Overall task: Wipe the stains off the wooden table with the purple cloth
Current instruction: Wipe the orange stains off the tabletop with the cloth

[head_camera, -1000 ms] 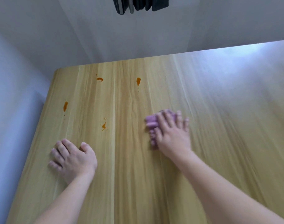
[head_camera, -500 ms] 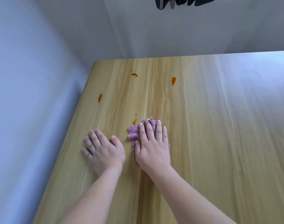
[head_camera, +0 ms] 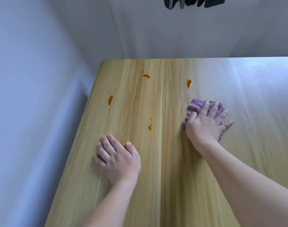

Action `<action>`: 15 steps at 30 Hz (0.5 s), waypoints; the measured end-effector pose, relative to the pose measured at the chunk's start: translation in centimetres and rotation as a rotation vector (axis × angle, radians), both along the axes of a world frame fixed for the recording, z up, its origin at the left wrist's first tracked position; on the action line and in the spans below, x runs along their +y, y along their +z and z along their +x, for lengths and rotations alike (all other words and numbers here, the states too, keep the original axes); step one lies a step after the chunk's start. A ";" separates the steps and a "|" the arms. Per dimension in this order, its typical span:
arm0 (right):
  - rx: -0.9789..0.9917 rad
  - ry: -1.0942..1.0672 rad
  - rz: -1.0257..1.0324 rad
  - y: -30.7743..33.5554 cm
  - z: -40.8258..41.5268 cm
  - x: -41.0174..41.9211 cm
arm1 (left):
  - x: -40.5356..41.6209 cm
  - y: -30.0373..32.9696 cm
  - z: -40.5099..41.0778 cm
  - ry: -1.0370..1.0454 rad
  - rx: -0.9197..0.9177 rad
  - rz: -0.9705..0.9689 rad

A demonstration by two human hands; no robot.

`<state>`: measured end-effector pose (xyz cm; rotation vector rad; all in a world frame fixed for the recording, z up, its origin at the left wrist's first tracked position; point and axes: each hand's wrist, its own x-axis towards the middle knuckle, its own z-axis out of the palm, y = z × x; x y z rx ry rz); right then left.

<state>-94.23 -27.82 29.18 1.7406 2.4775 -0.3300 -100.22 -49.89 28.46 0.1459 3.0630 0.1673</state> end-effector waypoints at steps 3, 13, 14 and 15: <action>0.068 0.223 0.047 -0.4 -5.9 -6.0 | -2.7 0.3 -2.4 -0.122 0.079 0.049; 0.218 0.919 0.025 -1.0 -8.4 -13.5 | -9.0 1.0 -10.2 0.008 -0.119 0.049; 0.193 0.845 0.032 -0.9 -8.5 -11.6 | -9.3 1.3 -10.4 -0.040 -0.136 0.040; 0.175 0.744 0.031 -0.7 -8.7 -10.1 | -9.6 1.6 -10.6 -0.088 -0.151 0.018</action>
